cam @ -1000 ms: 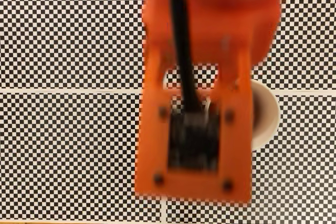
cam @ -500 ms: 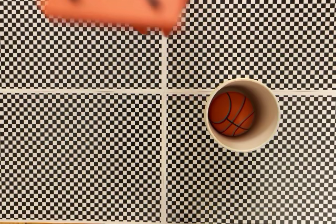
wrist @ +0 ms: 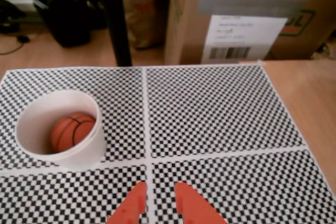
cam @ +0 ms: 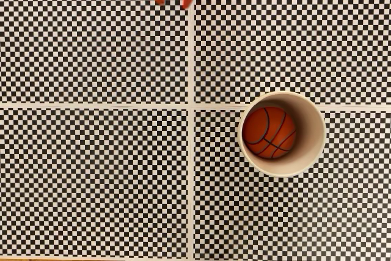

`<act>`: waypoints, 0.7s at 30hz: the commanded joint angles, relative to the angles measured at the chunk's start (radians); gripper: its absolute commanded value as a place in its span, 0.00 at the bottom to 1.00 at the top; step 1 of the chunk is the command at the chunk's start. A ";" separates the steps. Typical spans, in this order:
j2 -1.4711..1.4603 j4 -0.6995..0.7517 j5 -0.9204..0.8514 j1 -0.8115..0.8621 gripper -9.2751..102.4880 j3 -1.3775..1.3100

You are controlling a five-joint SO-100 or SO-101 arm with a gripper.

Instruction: Grasp basketball and place into cup.

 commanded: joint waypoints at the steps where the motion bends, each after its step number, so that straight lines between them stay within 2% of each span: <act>1: 0.061 -0.041 0.006 -0.002 0.08 0.067; 7: 0.166 -0.101 0.035 -0.020 0.08 0.204; 21: 0.394 -0.133 0.063 -0.052 0.08 0.442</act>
